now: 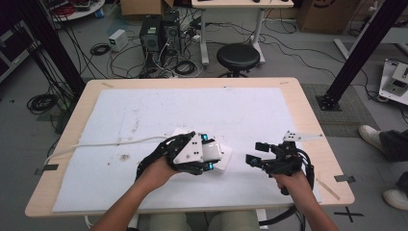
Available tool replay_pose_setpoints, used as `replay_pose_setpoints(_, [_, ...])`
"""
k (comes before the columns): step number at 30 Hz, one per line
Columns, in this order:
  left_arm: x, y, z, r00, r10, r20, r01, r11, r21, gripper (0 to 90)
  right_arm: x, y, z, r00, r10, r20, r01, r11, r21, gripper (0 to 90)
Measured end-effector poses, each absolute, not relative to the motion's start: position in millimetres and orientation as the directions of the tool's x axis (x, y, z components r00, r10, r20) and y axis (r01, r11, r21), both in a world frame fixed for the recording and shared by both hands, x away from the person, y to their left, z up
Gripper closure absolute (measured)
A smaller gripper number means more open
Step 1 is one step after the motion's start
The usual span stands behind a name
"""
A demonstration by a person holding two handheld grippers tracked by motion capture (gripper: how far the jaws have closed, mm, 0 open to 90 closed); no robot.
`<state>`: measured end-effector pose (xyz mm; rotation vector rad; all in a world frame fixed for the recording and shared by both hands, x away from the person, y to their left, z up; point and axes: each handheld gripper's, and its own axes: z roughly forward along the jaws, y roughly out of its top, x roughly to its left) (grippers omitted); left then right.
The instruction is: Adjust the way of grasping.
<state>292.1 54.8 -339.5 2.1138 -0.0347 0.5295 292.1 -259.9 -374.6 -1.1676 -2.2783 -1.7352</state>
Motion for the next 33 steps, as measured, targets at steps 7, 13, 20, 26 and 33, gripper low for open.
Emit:
replay_pose_setpoints(7, [294,47,-340,0.905,0.131,0.404,-0.261,-0.579,0.773,42.5,293,-248,-372,-0.716,0.486,0.502,0.613,0.093,0.784,10.8])
replay_pose_setpoints(13, [294,44,-343,0.898,0.107,0.426,-0.285,-0.598,0.749,42.5,297,-245,-370,-0.698,0.444,0.562,0.656,0.081,0.751,10.8])
replay_pose_setpoints(20, [293,39,-344,0.883,0.086,0.461,-0.318,-0.612,0.724,42.5,303,-242,-368,-0.658,0.402,0.637,0.717,0.075,0.693,10.8])
replay_pose_setpoints(26, [291,34,-344,0.874,0.069,0.481,-0.344,-0.612,0.712,42.5,307,-236,-369,-0.635,0.361,0.683,0.751,0.080,0.656,10.8])
replay_pose_setpoints(33, [291,31,-342,0.872,0.063,0.486,-0.354,-0.604,0.714,42.5,312,-227,-370,-0.615,0.351,0.706,0.774,0.098,0.625,10.8])
